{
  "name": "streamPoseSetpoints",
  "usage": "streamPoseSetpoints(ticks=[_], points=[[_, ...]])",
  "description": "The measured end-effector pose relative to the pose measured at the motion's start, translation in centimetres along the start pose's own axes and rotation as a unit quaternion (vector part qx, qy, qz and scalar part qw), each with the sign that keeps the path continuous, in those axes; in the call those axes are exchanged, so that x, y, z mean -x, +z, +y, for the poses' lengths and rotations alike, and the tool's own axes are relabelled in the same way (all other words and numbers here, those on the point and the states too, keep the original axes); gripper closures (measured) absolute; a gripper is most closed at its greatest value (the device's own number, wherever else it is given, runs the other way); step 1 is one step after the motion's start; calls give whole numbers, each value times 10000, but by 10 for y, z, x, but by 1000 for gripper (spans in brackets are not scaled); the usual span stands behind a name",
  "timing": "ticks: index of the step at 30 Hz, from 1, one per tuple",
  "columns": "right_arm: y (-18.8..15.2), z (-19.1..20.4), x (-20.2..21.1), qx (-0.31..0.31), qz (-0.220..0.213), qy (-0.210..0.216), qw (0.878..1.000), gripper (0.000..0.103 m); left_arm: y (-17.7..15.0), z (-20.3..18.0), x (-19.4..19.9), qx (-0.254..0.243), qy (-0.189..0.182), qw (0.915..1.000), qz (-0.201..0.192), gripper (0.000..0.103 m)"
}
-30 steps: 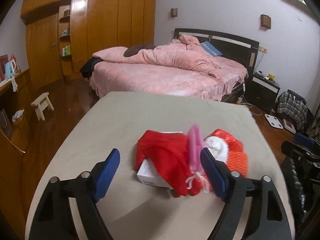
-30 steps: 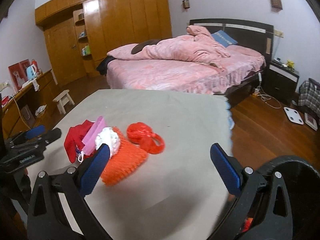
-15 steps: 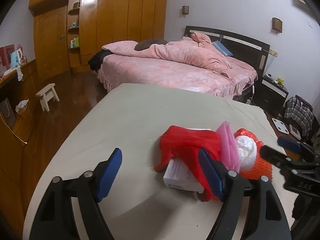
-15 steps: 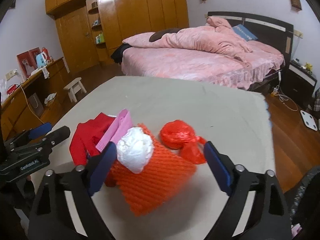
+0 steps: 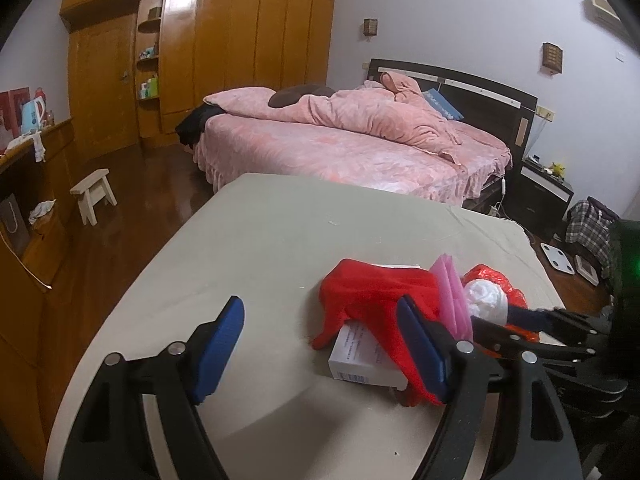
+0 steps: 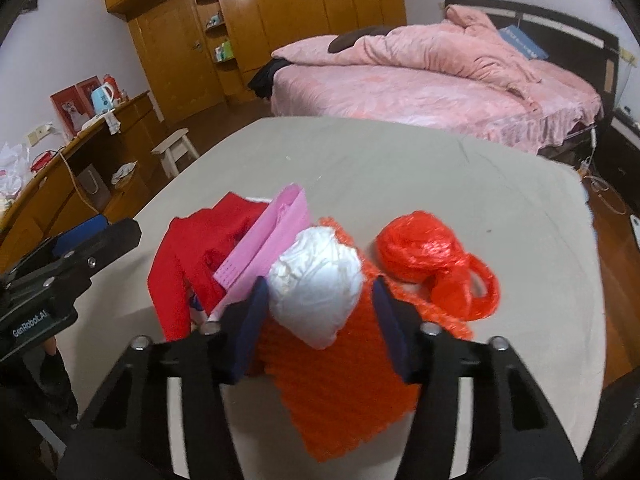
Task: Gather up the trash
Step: 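Lift the white bag with the right gripper while the left grasps the pink mask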
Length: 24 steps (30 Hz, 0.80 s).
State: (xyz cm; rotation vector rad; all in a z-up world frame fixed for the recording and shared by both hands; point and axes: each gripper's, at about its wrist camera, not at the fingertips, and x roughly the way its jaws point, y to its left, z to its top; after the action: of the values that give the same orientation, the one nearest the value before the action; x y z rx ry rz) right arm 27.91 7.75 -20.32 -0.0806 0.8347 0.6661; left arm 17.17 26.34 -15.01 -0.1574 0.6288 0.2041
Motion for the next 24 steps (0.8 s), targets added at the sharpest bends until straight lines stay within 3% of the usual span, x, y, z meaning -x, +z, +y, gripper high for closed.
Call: streamPoseSetpoints(ticks=[3, 8, 24], points=[[-1, 0, 2, -2, 25, 97, 9999, 70, 0, -3, 1, -2, -25, 10000, 2, 26], [1, -1, 21, -49, -148, 176, 9997, 70, 0, -13, 7, -54, -87, 9999, -57, 27], [-11, -54, 71, -371, -457, -229, 9980, 70, -4, -81, -1, -376, -711, 9968, 26, 51]])
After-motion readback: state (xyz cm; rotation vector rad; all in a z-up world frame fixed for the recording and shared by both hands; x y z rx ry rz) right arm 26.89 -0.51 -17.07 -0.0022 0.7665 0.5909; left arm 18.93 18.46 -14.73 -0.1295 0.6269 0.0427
